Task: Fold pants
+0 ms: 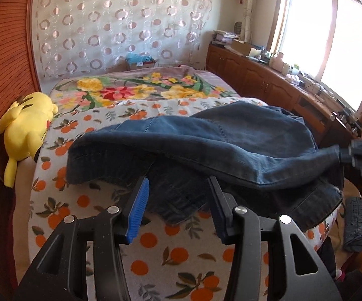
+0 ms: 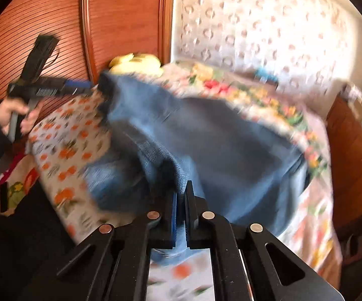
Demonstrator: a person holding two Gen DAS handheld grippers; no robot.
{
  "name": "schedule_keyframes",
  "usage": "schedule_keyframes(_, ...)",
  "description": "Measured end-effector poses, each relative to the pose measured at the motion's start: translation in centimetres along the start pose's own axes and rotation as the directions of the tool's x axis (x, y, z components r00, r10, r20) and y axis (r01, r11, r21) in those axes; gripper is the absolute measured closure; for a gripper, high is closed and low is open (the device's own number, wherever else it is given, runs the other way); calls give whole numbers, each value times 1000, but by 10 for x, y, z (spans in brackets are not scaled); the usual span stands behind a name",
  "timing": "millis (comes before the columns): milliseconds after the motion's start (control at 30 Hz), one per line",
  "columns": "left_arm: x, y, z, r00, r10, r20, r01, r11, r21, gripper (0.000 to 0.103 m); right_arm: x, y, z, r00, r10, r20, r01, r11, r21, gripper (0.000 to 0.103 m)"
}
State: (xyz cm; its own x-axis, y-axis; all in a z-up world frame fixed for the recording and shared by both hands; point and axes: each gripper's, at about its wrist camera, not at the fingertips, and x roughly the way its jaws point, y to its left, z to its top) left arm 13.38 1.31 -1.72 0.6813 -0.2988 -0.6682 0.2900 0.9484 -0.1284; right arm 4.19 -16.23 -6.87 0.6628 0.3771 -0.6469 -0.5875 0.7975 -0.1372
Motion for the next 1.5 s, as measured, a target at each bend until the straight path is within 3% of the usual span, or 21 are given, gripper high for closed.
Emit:
schedule_keyframes(200, 5, 0, 19, 999, -18, 37, 18, 1000, -3, 55, 8, -52, 77, 983, -170, 67, 173, 984, -47, 100)
schedule_keyframes(467, 15, 6, 45, 998, -22, 56, 23, 1000, -8, 55, 49, -102, 166, 929, -354, 106, 361, 930, -65, 100)
schedule_keyframes(533, 17, 7, 50, 998, -22, 58, 23, 1000, -10, 55, 63, -110, 192, 903, -410, 132, 420, 905, -64, 100)
schedule_keyframes(633, 20, 9, 55, 998, -11, 65, 11, 1000, -12, 55, 88, -119, 221, 883, -450, 133, 458, 889, -28, 100)
schedule_keyframes(700, 22, 9, 56, 998, -10, 64, 11, 1000, -16, 55, 109, -121, 227, 888, -450, 97, 452, 892, 0, 100)
schedule_keyframes(867, 30, 5, 51, 999, -6, 49, 6, 1000, -6, 55, 141, -119, 203, 921, -388, 27, 387, 921, 52, 83)
schedule_keyframes(933, 32, 1, 46, 999, -8, 40, 8, 1000, -2, 55, 142, -120, 189, 934, -357, 12, 355, 932, 73, 81)
schedule_keyframes(1200, 29, -23, 30, 999, -30, 34, 29, 1000, 12, 55, 116, -135, 136, 971, -239, 18, 234, 960, 153, 77)
schedule_keyframes(1500, 13, -64, 1, 998, -54, 31, 53, 998, 40, 55, 43, -143, 55, 984, -170, 51, 154, 962, 227, 76)
